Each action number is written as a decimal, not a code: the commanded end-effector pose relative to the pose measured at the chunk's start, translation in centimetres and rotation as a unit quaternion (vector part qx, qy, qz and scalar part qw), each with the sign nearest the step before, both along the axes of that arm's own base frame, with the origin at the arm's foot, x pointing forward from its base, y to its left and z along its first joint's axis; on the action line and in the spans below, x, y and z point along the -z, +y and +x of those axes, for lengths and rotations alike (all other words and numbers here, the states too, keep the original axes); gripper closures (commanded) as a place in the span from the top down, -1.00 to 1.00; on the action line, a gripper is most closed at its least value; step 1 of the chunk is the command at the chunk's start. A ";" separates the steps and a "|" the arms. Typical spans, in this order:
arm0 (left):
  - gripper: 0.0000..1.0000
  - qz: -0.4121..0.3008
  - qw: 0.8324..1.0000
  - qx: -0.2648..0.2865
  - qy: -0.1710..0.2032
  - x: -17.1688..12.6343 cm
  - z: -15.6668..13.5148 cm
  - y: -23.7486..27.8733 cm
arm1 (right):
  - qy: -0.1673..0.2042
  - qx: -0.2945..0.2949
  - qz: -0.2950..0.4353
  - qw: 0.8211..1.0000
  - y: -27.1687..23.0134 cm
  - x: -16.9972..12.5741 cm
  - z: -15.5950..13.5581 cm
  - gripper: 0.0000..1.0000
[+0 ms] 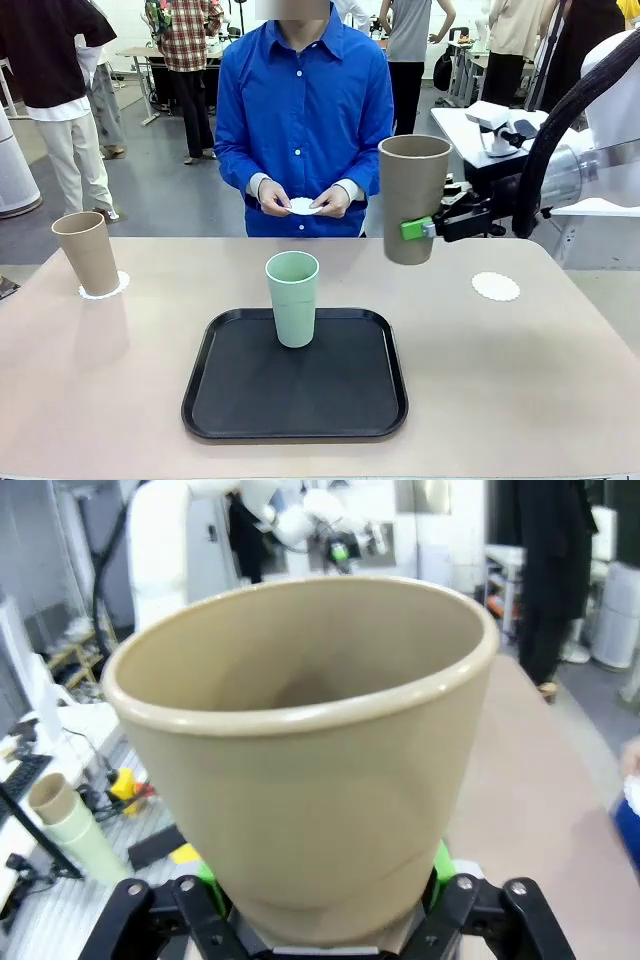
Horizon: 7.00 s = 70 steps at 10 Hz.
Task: Place coasters on the table and set cups on them.
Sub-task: Take one Reusable plastic cup from the Flat Tray and place it on a coaster set by the human.
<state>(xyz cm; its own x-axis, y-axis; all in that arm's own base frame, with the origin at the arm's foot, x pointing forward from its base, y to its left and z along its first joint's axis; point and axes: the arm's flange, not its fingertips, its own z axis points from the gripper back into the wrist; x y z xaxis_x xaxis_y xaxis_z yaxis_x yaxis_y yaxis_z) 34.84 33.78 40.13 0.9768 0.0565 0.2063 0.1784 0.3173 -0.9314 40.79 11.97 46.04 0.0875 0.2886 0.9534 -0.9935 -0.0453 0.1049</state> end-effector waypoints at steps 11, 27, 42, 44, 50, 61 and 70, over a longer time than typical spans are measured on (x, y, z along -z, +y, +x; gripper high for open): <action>1.00 0.002 1.000 -0.002 0.000 -0.2 -0.1 0.0 | -0.007 0.221 0.040 0.974 -23.5 1.5 13.4 0.66; 1.00 0.002 1.000 -0.002 0.000 -0.2 -0.1 0.0 | -0.042 0.069 0.018 0.997 -24.5 13.5 16.9 0.66; 1.00 0.002 1.000 -0.002 0.000 -0.2 -0.1 0.0 | -0.013 0.074 0.015 0.997 -25.9 20.0 18.8 0.66; 1.00 0.002 1.000 -0.002 0.000 -0.2 -0.1 0.0 | -0.013 0.074 0.015 0.997 -25.9 20.0 18.8 0.66; 1.00 0.002 1.000 -0.002 0.000 -0.2 -0.1 0.0 | 0.013 0.066 0.017 0.998 -25.2 21.5 19.4 0.66; 1.00 0.002 1.000 -0.002 0.000 -0.2 -0.1 0.0 | 0.044 0.066 0.027 0.996 -24.8 22.9 19.9 0.66; 1.00 0.002 1.000 -0.002 0.000 -0.2 -0.1 0.0 | 0.052 0.051 0.023 0.997 -25.1 23.2 20.1 1.00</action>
